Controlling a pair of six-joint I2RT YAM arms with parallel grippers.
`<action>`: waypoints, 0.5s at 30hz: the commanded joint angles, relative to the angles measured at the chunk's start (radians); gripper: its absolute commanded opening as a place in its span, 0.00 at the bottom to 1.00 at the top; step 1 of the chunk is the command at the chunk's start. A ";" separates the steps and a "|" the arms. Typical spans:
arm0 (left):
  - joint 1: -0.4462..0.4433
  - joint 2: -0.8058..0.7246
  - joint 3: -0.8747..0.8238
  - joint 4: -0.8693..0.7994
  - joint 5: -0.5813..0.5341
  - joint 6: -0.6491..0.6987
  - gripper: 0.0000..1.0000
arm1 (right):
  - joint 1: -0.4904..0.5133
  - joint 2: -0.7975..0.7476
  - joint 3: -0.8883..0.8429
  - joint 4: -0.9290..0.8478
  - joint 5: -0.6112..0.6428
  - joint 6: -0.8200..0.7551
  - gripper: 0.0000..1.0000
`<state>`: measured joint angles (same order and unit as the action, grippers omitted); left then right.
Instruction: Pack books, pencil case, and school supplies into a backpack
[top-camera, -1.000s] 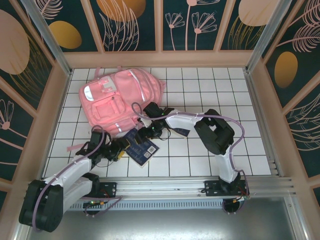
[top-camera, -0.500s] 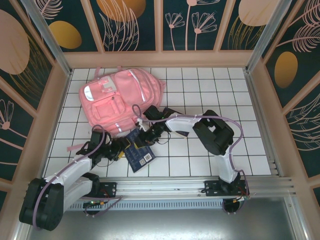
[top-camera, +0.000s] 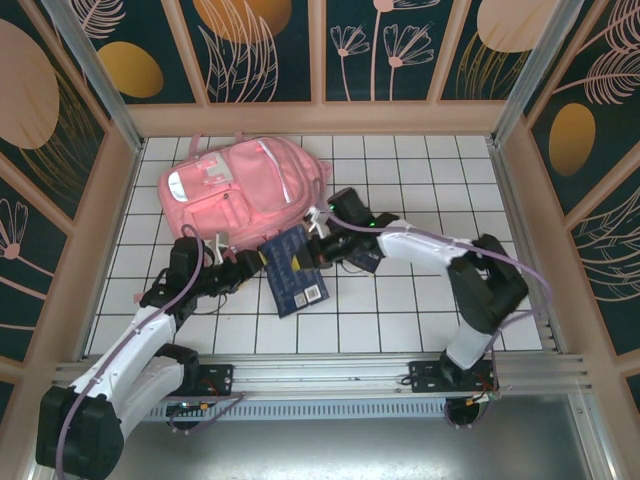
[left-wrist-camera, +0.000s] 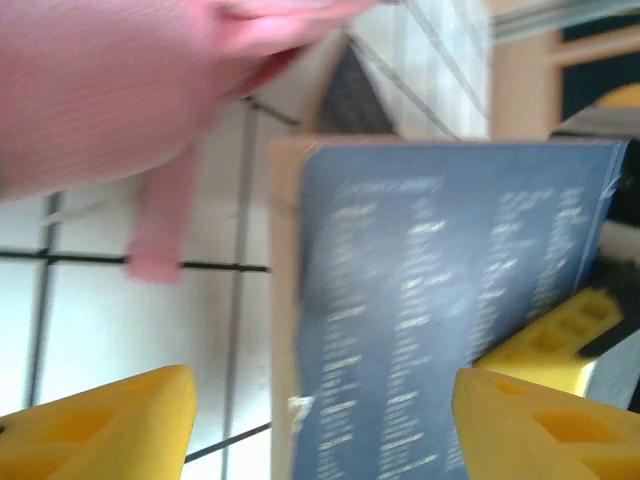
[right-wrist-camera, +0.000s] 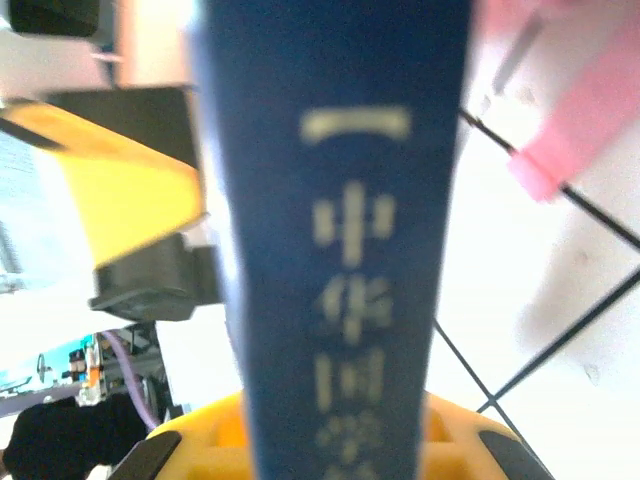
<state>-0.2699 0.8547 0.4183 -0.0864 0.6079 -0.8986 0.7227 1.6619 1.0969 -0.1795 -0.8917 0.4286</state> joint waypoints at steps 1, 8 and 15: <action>-0.006 0.012 0.063 0.101 0.156 0.076 0.69 | -0.004 -0.100 0.020 0.030 -0.112 -0.010 0.00; -0.017 0.044 0.170 0.296 0.326 0.022 0.71 | -0.005 -0.227 0.101 -0.020 -0.180 -0.043 0.00; -0.059 0.047 0.216 0.567 0.455 -0.091 0.57 | -0.014 -0.307 0.130 -0.072 -0.187 -0.082 0.00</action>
<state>-0.3096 0.9024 0.6147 0.2867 0.9745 -0.9211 0.7139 1.4010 1.1919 -0.2317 -1.0336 0.3828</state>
